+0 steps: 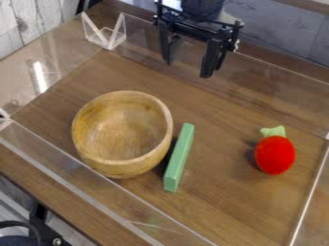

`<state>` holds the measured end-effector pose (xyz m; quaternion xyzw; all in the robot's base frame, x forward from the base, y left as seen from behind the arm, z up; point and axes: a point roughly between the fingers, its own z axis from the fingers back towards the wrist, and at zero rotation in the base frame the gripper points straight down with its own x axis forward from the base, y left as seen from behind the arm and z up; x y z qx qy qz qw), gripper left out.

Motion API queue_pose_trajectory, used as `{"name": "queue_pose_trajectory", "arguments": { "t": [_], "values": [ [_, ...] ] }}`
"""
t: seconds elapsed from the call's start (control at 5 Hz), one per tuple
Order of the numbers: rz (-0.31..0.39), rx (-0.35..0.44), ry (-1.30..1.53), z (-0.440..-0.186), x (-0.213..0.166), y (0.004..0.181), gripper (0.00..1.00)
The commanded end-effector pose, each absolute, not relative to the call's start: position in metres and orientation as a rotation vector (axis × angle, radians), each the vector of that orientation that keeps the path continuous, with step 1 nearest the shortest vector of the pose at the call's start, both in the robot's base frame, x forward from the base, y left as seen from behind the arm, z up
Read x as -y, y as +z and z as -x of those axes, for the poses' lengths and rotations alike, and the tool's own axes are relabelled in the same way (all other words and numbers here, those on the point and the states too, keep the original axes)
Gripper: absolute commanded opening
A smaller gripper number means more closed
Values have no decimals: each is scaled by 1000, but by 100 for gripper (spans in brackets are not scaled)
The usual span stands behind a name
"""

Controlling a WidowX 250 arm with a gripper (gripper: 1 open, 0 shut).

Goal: Move the red fruit to the right

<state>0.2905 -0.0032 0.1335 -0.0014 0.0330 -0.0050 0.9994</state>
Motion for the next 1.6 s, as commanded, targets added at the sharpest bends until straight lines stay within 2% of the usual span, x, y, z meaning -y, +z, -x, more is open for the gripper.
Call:
{"name": "queue_pose_trajectory", "arguments": {
  "t": [0.0, 0.2, 0.4, 0.6, 0.8, 1.0, 1.2, 1.4],
  "values": [
    [29, -46, -5, -287, -2, 135, 100],
    [52, -26, -8, -286, -9, 147, 100],
    [31, -5, 1, -285, 5, 157, 100],
    [20, 4, 32, -304, 13, 151, 100],
    [13, 5, 46, -313, 11, 140, 100],
    [-15, 10, 71, -310, -2, 135, 100],
    [-13, 13, 83, -302, -9, 138, 100],
    [-10, 22, 57, -305, -9, 148, 100]
  ]
}}
